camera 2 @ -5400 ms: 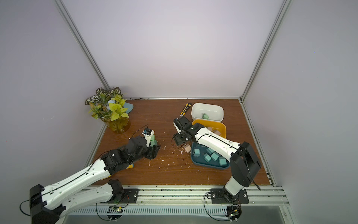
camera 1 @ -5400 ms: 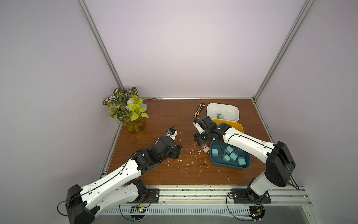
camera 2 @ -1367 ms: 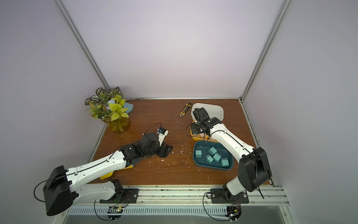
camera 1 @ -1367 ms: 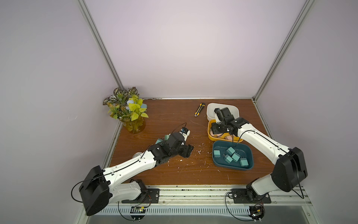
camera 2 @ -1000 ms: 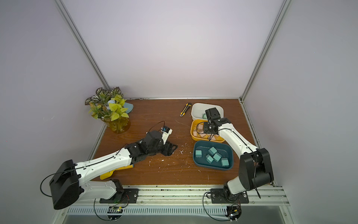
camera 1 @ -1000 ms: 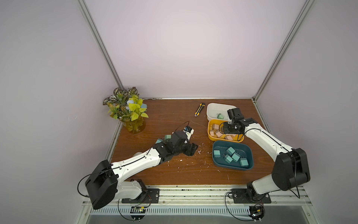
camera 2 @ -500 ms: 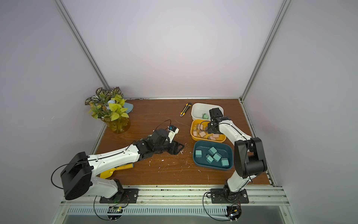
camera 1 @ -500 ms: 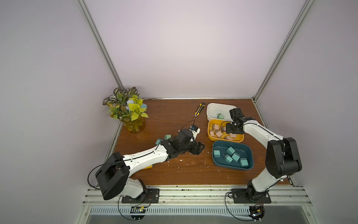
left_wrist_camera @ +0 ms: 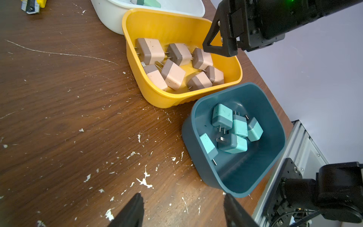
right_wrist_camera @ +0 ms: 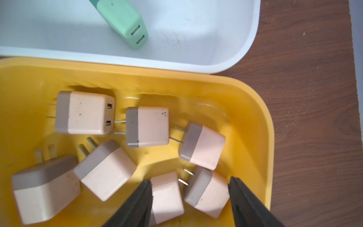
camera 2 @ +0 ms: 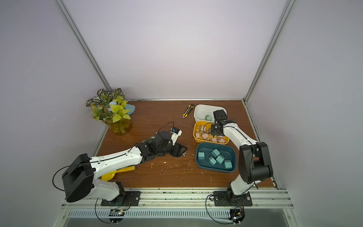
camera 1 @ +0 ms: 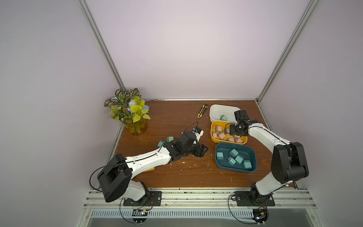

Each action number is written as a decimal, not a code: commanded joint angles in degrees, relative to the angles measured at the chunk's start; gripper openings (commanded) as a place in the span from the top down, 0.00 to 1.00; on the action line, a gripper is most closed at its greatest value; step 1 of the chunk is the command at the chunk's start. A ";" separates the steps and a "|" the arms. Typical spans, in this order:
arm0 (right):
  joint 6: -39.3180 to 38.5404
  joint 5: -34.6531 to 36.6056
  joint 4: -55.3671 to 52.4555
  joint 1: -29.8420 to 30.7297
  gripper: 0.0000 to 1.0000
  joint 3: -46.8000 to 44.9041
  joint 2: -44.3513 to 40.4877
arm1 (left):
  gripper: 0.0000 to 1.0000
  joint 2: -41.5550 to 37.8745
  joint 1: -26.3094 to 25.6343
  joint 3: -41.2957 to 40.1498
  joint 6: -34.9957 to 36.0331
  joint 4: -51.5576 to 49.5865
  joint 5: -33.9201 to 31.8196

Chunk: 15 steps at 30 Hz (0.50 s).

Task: Place the plugs by color into the storage box
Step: Place the plug in the storage box.

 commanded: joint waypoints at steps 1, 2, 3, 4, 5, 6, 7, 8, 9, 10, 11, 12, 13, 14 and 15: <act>1.13 -1.84 0.24 0.07 0.33 -0.46 -3.10 | 0.34 0.01 -0.59 0.80 -0.47 0.84 0.31; 1.22 -2.26 0.02 0.12 0.33 -0.46 -3.53 | 0.33 -0.08 -0.55 0.69 -0.48 0.87 0.17; 1.30 -2.72 -0.06 0.07 0.33 -0.61 -4.06 | 0.33 -0.08 -0.59 0.71 -0.48 0.77 0.03; 1.41 -3.21 0.01 0.14 0.33 -0.79 -4.66 | 0.34 -0.08 -0.53 0.93 -0.40 0.67 -0.06; 1.57 -3.87 0.07 0.14 0.34 -1.05 -5.47 | 0.33 -0.08 -0.53 1.14 -0.20 0.36 -0.23; 1.89 -4.89 0.19 0.14 0.34 -1.35 -6.35 | 0.33 -0.08 -0.61 1.46 -0.09 0.07 -0.42; 2.15 -5.96 0.32 0.23 0.34 -1.57 -7.24 | 0.34 -0.12 -0.52 1.72 0.10 -0.32 -0.72; 2.53 -7.58 0.72 0.33 0.35 -1.93 -8.40 | 0.33 -0.24 -0.55 1.91 0.27 -0.76 -1.07; 2.88 -9.52 1.47 0.55 0.35 -2.49 -9.75 | 0.34 -0.39 -0.52 2.09 0.31 -1.09 -1.44; 3.21 -11.17 2.37 0.80 0.35 -3.03 -10.95 | 0.33 -0.65 -0.57 1.98 0.46 -1.27 -1.74; 3.68 -12.99 3.34 1.16 0.35 -3.63 -12.22 | 0.33 -0.93 -0.52 1.91 0.40 -1.39 -1.95; 4.06 -14.51 4.07 1.50 0.35 -3.96 -13.36 | 0.33 -1.35 -0.57 1.55 0.40 -1.37 -2.08; 4.32 -15.55 4.50 1.85 0.35 -4.06 -14.22 | 0.34 -1.81 -0.52 1.22 0.31 -1.28 -2.25; 4.66 -16.52 4.74 2.28 0.35 -4.07 -15.01 | 0.34 -2.23 -0.58 0.54 0.22 -1.00 -2.45; 5.00 -17.12 4.85 2.78 0.35 -4.07 -15.66 | 0.33 -2.77 -0.58 0.08 0.26 -0.85 -2.72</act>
